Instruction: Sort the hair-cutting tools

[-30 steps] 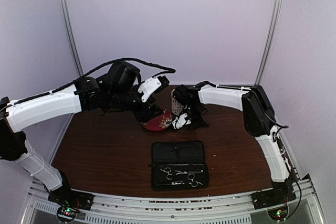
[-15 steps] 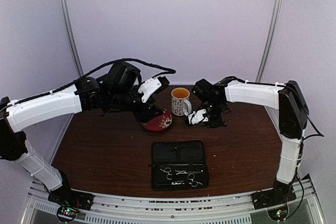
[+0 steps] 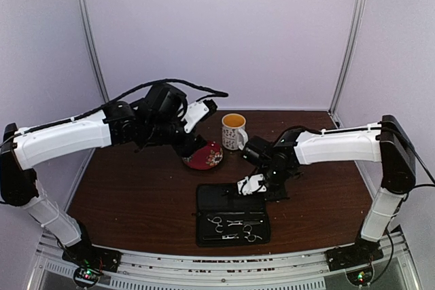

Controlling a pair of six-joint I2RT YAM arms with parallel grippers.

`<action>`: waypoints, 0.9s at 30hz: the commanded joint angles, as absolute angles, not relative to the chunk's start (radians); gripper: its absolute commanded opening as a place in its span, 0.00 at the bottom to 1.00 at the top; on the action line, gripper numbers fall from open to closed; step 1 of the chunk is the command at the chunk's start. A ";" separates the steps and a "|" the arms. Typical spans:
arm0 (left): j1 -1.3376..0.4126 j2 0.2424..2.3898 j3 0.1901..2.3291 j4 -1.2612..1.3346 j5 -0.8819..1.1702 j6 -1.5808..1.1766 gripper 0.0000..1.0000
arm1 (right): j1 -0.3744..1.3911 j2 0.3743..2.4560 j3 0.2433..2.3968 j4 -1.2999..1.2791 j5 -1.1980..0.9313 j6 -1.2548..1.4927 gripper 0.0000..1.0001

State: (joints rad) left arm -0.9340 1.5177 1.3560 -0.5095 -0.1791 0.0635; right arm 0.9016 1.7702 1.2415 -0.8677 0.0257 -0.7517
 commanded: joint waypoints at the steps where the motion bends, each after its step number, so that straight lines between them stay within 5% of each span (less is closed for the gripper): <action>1: -0.931 1.581 1.368 -0.516 -0.260 -0.044 0.56 | 0.920 1.734 1.188 -0.822 0.016 -0.660 0.00; 12: -0.927 1.654 1.244 -0.535 -0.078 -0.509 0.56 | 0.923 1.622 1.026 -0.706 0.060 -0.594 0.00; 27: -0.927 1.801 1.152 -0.474 -0.034 -0.629 0.45 | 0.918 1.618 0.990 -0.659 0.092 -0.601 0.00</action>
State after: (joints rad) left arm -0.9329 1.7599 1.1503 -0.5350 -0.0532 -0.5957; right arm 0.9226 1.6344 0.9920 -0.6781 0.0742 -0.6163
